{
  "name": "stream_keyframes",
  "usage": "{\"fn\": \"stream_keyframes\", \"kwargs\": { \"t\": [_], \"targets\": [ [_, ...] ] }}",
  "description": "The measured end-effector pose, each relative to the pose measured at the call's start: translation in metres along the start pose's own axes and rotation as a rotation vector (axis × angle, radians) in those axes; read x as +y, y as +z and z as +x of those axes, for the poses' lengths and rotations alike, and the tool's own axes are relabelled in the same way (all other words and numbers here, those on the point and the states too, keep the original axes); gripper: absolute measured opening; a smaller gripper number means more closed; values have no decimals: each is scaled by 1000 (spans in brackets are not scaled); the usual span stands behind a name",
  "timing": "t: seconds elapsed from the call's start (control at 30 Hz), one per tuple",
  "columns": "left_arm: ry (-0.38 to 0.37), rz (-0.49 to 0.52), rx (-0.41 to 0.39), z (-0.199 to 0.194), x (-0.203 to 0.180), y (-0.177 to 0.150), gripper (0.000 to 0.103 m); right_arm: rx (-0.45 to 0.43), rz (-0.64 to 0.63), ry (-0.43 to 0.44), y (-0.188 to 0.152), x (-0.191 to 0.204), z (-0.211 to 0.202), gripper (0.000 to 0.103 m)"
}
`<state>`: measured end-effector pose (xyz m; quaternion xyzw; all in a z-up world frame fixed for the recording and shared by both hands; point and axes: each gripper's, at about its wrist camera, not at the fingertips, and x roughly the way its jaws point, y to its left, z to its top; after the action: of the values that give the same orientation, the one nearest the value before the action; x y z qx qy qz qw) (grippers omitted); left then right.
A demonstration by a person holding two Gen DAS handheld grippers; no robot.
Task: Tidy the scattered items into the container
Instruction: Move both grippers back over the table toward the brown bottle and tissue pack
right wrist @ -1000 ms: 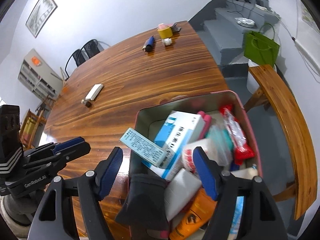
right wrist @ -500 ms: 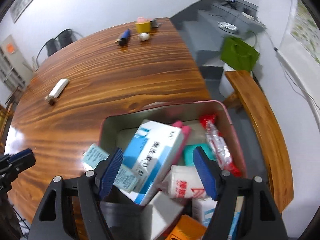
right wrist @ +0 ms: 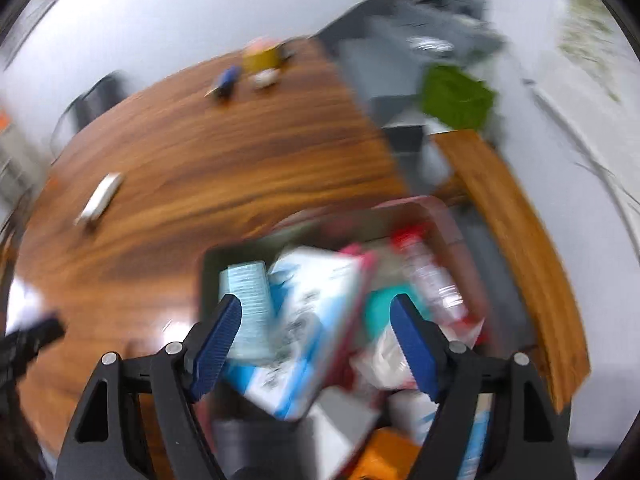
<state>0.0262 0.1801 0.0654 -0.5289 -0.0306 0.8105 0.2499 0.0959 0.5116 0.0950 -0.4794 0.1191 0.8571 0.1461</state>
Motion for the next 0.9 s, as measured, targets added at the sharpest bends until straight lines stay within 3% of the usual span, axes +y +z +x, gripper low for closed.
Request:
{"fn": "stream_keyframes", "kwargs": {
  "t": [0.17, 0.47, 0.6, 0.63, 0.7, 0.73, 0.9],
  "targets": [
    [17, -35, 0, 0, 27, 4, 29, -16, -2, 73, 1, 20, -8, 80],
    [86, -79, -40, 4, 86, 37, 29, -19, -103, 213, 1, 102, -7, 80],
    [114, -33, -69, 14, 105, 61, 29, 19, -122, 249, -2, 128, 2, 80],
    [120, -19, -73, 17, 109, 66, 31, 29, -125, 255, -3, 132, 4, 80],
    [127, 4, -74, 25, 117, 77, 62, 49, -140, 262, -7, 140, 9, 80],
    [124, 12, -76, 28, 121, 82, 67, 58, -146, 262, -10, 144, 12, 80],
    [121, 68, -50, 47, 131, 98, 67, 94, -130, 258, -15, 149, 22, 80]
  ]
}}
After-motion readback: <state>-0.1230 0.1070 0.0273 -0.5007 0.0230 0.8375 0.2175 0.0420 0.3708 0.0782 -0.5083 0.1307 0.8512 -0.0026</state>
